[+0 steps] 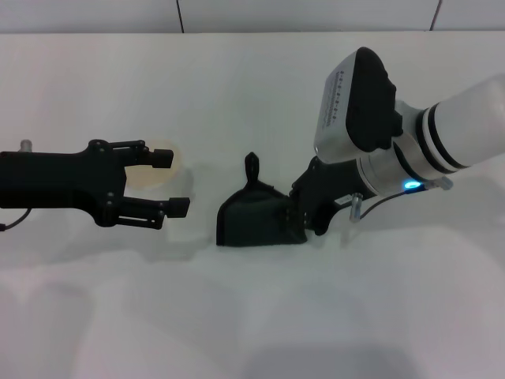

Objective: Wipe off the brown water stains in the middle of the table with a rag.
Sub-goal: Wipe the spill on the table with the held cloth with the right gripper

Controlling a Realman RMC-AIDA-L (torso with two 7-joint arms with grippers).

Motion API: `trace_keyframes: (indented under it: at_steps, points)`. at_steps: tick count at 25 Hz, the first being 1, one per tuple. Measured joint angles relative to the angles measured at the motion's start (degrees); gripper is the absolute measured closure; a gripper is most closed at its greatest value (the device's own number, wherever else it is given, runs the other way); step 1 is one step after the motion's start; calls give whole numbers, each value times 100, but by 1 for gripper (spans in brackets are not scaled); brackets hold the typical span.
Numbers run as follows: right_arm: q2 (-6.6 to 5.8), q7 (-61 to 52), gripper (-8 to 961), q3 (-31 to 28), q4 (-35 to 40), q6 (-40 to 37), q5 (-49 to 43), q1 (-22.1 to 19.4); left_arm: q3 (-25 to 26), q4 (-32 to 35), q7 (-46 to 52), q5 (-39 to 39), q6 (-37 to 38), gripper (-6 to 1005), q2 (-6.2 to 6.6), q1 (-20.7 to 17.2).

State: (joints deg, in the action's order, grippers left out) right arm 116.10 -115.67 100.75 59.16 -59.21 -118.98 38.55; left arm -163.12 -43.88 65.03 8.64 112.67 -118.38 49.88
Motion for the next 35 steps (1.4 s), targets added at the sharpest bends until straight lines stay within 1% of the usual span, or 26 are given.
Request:
trace_keyframes:
  at_steps: [11,25,32,35]
  points:
    - [-1,-149,833,-3,-620,774,-39,167,0,-12,4,83,0,108,4,4]
    - [-37,-466,821,-78,-738,1518,-61,118,0,-24,18,90,0,107,17,4]
    - [-34,-510,815,-396,-954,1885,-55,33,0,-24,19,90,0,109,18,-27]
    - [-36,-510,812,-465,-959,1921,-54,-1,0,-24,18,90,0,108,18,-28]
